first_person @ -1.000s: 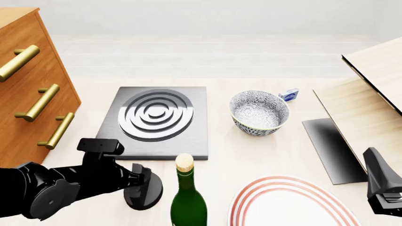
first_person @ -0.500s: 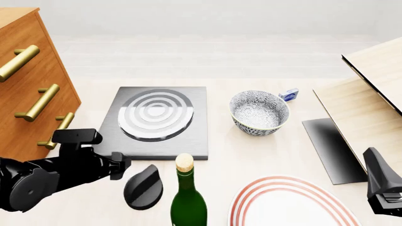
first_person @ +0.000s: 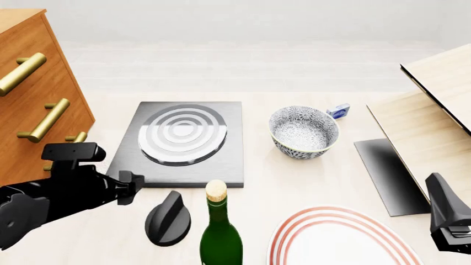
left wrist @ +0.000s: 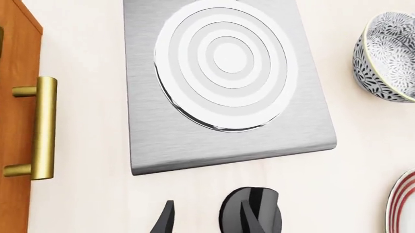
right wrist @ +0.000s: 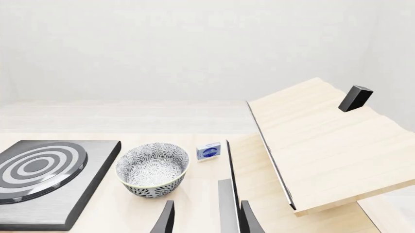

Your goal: Turn on the stove.

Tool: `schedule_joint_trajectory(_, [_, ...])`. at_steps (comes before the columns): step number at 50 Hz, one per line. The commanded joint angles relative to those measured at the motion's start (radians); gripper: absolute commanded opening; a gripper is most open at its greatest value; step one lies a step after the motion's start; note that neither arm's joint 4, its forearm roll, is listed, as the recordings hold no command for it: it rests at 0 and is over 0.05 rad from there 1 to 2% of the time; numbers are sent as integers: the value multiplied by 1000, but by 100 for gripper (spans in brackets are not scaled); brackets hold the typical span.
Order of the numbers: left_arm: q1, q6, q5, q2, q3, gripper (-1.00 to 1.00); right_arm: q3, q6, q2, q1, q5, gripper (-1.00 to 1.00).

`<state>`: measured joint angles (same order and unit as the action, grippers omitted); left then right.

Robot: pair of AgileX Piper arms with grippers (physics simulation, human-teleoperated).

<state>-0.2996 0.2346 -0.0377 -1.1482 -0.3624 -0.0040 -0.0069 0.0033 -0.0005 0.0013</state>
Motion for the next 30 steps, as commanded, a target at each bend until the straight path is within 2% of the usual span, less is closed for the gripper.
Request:
schedule_joint_trajectory(1, [0,-9,-89,117,-14,100,0,0,0,0,0,100])
schedule_joint_trajectory(11, [9,-13,-172,229,-32,100,0,0,0,0,0,100])
schedule_joint_trajectory(30, [9,-7,-221,312,-38,100,0,0,0,0,0,100])
